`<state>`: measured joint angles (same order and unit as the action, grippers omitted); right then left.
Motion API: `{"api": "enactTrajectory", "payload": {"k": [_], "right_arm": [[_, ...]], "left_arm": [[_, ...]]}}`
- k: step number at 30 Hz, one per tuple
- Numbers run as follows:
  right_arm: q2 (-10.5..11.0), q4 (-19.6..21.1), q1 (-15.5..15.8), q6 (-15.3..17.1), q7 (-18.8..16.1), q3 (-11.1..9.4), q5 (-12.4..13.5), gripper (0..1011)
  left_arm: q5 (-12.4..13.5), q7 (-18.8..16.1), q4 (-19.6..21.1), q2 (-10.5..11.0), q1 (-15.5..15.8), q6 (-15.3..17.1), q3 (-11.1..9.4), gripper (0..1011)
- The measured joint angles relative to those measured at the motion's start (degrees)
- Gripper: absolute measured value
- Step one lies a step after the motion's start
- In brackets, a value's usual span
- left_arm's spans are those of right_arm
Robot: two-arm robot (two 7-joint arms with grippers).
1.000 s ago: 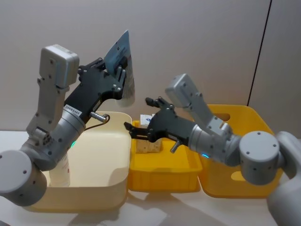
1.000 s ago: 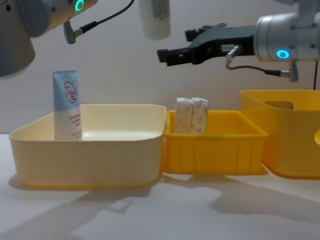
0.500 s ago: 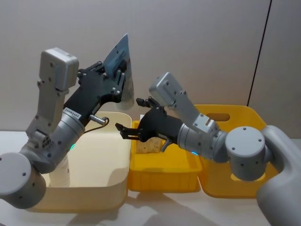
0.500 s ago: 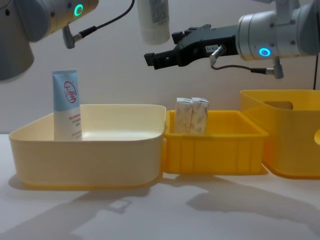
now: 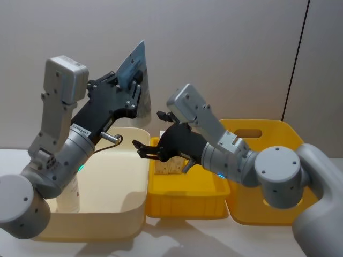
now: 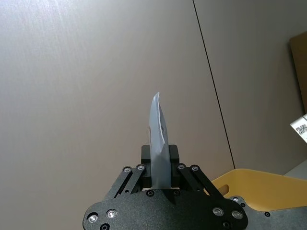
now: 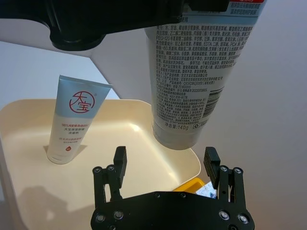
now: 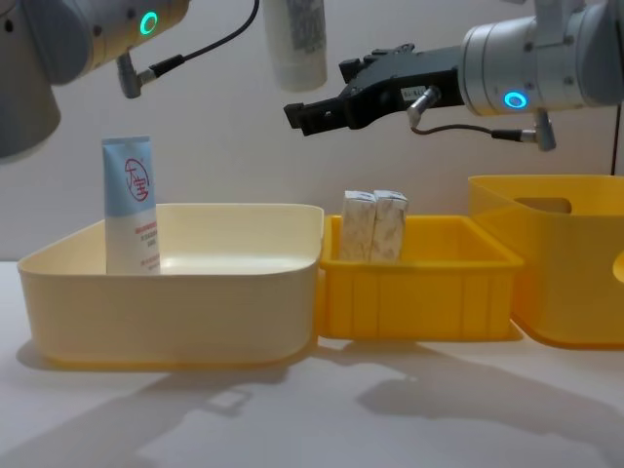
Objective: Bimanual collaborative sorting of washing and personal care products
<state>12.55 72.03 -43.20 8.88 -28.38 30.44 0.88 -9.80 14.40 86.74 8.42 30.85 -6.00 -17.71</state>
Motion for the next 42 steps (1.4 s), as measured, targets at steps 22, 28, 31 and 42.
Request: {"api": "enactTrajectory", "payload": {"k": [22,28,31,42], "right_arm": [[-1.4,-1.6,-1.0,-1.3,2.1,0.4,-0.6,1001],[-1.8,-2.4,-1.4,-1.7,2.3,0.4,-0.8,1001],[-2.2,-2.9,-1.8,-1.9,2.4,0.4,-0.9,1001],[-3.3,-4.8,-2.9,-1.9,2.5,0.7,-1.1,1001]], "left_arm": [[0.6,0.3,0.3,-0.4,-0.9,1.1,0.7,201],[0.6,0.3,0.1,-0.4,-0.9,1.3,0.7,202],[0.6,0.4,0.1,-0.5,-1.0,1.3,0.7,202],[0.7,0.5,-0.3,-0.6,-0.9,1.2,0.6,202]]}}
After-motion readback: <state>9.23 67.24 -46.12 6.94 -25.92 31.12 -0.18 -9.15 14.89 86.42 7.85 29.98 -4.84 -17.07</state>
